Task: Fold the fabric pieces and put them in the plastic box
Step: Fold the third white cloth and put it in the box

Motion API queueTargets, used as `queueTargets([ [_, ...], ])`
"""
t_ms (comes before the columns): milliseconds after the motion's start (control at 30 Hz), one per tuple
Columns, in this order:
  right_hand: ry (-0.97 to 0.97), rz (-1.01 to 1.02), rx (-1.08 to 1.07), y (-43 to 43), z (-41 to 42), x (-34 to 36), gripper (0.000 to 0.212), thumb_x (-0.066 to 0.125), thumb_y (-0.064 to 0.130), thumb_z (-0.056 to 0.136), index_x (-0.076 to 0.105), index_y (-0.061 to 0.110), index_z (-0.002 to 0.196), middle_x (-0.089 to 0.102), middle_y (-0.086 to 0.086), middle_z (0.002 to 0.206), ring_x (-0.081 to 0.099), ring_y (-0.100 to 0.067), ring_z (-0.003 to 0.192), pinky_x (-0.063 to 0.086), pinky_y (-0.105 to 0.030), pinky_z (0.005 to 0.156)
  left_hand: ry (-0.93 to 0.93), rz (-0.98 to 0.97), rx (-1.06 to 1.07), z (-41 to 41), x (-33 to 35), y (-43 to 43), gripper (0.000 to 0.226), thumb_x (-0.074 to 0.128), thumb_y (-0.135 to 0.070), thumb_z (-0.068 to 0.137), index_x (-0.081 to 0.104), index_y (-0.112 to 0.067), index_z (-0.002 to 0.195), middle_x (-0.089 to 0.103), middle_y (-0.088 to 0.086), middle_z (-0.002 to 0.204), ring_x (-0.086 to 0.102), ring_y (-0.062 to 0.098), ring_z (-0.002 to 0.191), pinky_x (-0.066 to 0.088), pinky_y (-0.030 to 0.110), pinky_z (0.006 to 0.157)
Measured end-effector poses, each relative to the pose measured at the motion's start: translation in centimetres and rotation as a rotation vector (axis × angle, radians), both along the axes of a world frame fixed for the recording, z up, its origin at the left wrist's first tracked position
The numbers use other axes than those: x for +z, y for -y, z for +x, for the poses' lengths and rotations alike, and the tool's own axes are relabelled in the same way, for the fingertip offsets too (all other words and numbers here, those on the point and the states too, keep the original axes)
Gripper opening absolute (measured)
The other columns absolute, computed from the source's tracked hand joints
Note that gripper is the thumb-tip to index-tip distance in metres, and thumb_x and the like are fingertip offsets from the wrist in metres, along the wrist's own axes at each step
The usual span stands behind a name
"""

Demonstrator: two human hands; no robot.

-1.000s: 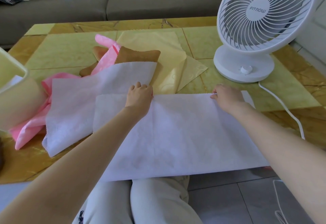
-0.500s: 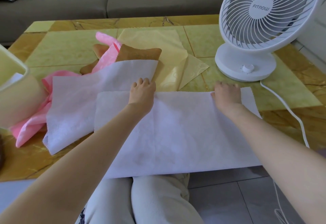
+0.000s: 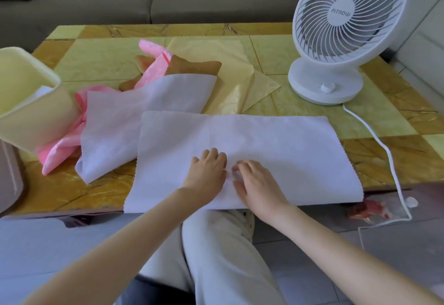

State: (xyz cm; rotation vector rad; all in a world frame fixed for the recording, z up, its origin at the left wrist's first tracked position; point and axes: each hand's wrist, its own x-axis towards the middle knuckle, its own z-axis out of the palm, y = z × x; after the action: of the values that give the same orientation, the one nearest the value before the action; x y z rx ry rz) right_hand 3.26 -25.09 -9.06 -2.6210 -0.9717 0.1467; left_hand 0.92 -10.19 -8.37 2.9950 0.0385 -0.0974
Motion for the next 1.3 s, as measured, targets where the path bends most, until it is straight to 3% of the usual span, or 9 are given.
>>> queueTargets([
  [200, -0.027, -0.026, 0.046, 3.5, -1.9, 0.0, 0.041, 0.05, 0.037, 0.095, 0.05, 0.015, 0.129, 0.041, 0.002, 0.142, 0.035, -0.015, 0.133, 0.022, -0.022, 0.108, -0.024, -0.137, -0.067, -3.4, 0.1, -0.4, 0.024, 0.043, -0.028, 0.095, 0.046, -0.018, 0.117, 0.04, -0.001, 0.123, 0.039, 0.019, 0.116, 0.027, 0.026, 0.098],
  [300, 0.03, -0.177, 0.11, 5.2, -2.6, -0.5, 0.058, 0.049, 0.046, 0.092, 0.036, 0.02, 0.142, 0.027, 0.002, 0.153, 0.02, -0.018, 0.143, 0.012, -0.03, 0.116, -0.038, -0.166, -0.068, -4.4, 0.3, -0.4, 0.028, 0.044, -0.027, 0.095, 0.045, -0.018, 0.122, 0.038, -0.001, 0.128, 0.037, 0.019, 0.121, 0.024, 0.026, 0.103],
  [433, 0.102, -0.297, 0.12, 5.9, -2.8, -1.0, 0.061, 0.044, 0.016, 0.096, 0.016, 0.02, 0.15, 0.011, 0.001, 0.158, 0.009, -0.02, 0.146, 0.006, -0.035, 0.118, -0.054, -0.098, -0.074, -5.3, 0.4, 0.1, 0.033, 0.045, -0.034, 0.094, 0.043, -0.021, 0.124, 0.037, 0.001, 0.127, 0.036, 0.021, 0.12, 0.027, 0.032, 0.103],
  [567, 0.094, -0.165, 0.067, 5.4, -2.8, -0.4, 0.051, 0.039, 0.005, 0.095, 0.034, 0.016, 0.145, 0.028, -0.001, 0.154, 0.023, -0.019, 0.143, 0.014, -0.032, 0.117, -0.083, -0.073, -0.116, -6.2, 0.6, 0.9, 0.042, 0.046, -0.049, 0.088, 0.041, -0.027, 0.124, 0.038, -0.002, 0.126, 0.037, 0.02, 0.118, 0.031, 0.037, 0.099],
  [800, 0.132, -0.143, -0.086, 6.6, -2.3, 0.5, 0.037, 0.038, 0.005, 0.095, 0.052, 0.016, 0.128, 0.059, 0.002, 0.126, 0.054, -0.016, 0.115, 0.019, -0.031, 0.114, -0.041, 0.087, 0.002, -6.3, 1.1, 1.3, 0.026, 0.043, -0.014, 0.09, 0.044, -0.017, 0.117, 0.049, 0.0, 0.117, 0.049, 0.021, 0.108, 0.032, 0.036, 0.093],
  [867, 0.152, -0.161, -0.142, 7.5, -1.8, 0.9, 0.035, 0.039, 0.006, 0.094, 0.054, 0.015, 0.124, 0.063, 0.0, 0.119, 0.057, -0.018, 0.108, 0.029, -0.03, 0.107, -0.032, 0.146, 0.002, -6.0, 1.4, 1.1, 0.021, 0.037, -0.016, 0.097, 0.046, -0.016, 0.116, 0.053, 0.0, 0.115, 0.053, 0.021, 0.107, 0.03, 0.038, 0.098],
  [933, 0.181, -0.189, -0.183, 8.5, -1.5, 1.5, 0.029, 0.04, 0.009, 0.094, 0.058, 0.016, 0.116, 0.065, 0.0, 0.104, 0.058, -0.019, 0.092, 0.038, -0.025, 0.079, -0.033, 0.156, -0.005, -5.9, 1.9, 0.8, 0.024, 0.029, -0.022, 0.101, 0.047, -0.015, 0.116, 0.054, 0.001, 0.115, 0.053, 0.022, 0.108, 0.028, 0.041, 0.102],
  [1033, 0.18, -0.205, -0.215, 9.8, -1.5, 2.2, 0.018, 0.043, 0.017, 0.094, 0.059, 0.02, 0.103, 0.061, 0.006, 0.085, 0.055, -0.016, 0.073, 0.033, -0.025, 0.056, -0.055, 0.167, -0.017, -5.9, 2.5, 0.4, 0.027, 0.026, -0.024, 0.102, 0.048, -0.015, 0.116, 0.052, 0.001, 0.115, 0.052, 0.022, 0.109, 0.026, 0.044, 0.104],
  [1300, 0.014, -0.204, -0.119, 11.4, 0.1, 4.5, 0.016, 0.045, 0.032, 0.091, 0.049, 0.028, 0.076, 0.057, 0.006, 0.068, 0.054, -0.019, 0.066, 0.032, -0.025, 0.052, -0.181, -0.039, 0.046, -5.6, 4.7, -0.1, 0.023, 0.035, -0.03, 0.096, 0.045, -0.017, 0.081, 0.059, 0.007, 0.102, 0.049, 0.026, 0.085, 0.032, 0.033, 0.078],
])
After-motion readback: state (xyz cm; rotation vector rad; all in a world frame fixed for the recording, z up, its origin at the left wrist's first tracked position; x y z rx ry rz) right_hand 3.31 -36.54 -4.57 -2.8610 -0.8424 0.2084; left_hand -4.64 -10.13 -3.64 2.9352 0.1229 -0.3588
